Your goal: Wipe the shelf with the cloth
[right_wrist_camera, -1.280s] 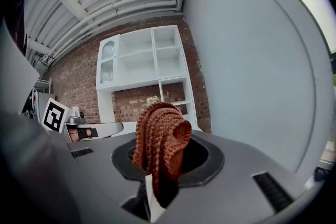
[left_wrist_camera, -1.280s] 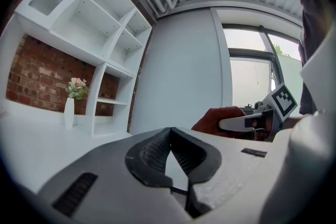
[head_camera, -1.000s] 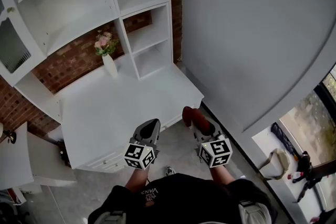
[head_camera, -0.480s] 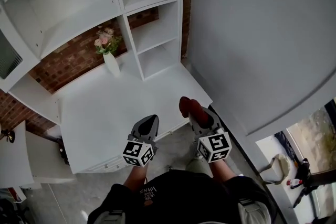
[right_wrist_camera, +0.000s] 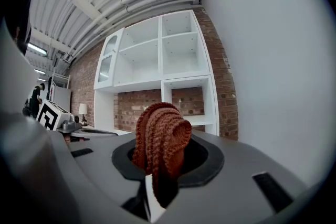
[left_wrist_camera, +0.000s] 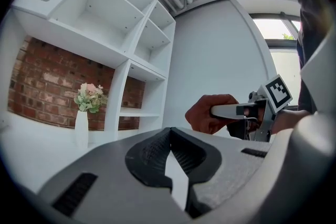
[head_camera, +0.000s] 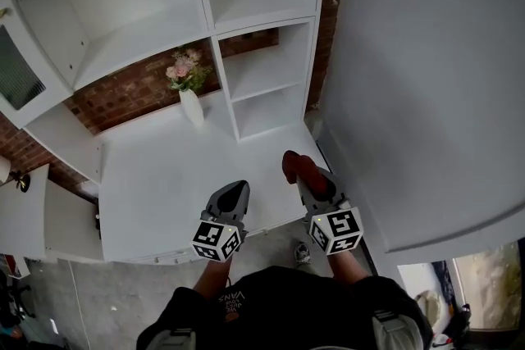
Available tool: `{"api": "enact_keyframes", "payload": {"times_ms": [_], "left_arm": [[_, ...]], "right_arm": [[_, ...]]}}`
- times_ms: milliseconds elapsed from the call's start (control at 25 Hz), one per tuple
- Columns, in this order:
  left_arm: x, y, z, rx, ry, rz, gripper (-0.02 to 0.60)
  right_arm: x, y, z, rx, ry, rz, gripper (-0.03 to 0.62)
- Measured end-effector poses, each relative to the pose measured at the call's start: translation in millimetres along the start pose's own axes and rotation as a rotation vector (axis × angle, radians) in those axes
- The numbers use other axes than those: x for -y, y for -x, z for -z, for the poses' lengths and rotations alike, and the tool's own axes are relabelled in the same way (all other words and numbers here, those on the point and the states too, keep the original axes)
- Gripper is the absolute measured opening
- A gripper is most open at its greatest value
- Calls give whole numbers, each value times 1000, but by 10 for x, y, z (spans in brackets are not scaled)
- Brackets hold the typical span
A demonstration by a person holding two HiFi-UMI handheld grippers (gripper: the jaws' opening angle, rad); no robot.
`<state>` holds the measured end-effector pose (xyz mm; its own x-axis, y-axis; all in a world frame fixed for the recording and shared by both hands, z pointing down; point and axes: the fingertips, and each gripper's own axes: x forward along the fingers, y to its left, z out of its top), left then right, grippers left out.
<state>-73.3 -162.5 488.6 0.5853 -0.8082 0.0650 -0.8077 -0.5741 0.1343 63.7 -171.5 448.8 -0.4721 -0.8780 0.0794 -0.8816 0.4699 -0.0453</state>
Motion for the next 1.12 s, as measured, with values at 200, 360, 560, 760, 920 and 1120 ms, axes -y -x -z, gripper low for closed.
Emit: {"api": "enact_keyframes", "payload": {"times_ms": [200, 360, 560, 760, 920, 1120], "left_arm": [[10, -376, -106, 28, -3, -77, 8], [32, -586, -117, 39, -2, -141, 8], [54, -774, -123, 55, -3, -228, 8], [82, -930, -153, 72, -13, -281, 8], [61, -996, -203, 82, -27, -285, 8], [-103, -1083, -337, 98, -47, -271, 8]], "right_arm": [[386, -268, -99, 11, 11, -76, 98], [615, -436, -158, 18, 26, -141, 98], [816, -588, -270, 39, 48, -227, 98], [917, -744, -508, 92, 84, -298, 98], [950, -869, -715, 141, 95, -310, 98], [963, -1092, -1028, 210, 108, -297, 98]]}}
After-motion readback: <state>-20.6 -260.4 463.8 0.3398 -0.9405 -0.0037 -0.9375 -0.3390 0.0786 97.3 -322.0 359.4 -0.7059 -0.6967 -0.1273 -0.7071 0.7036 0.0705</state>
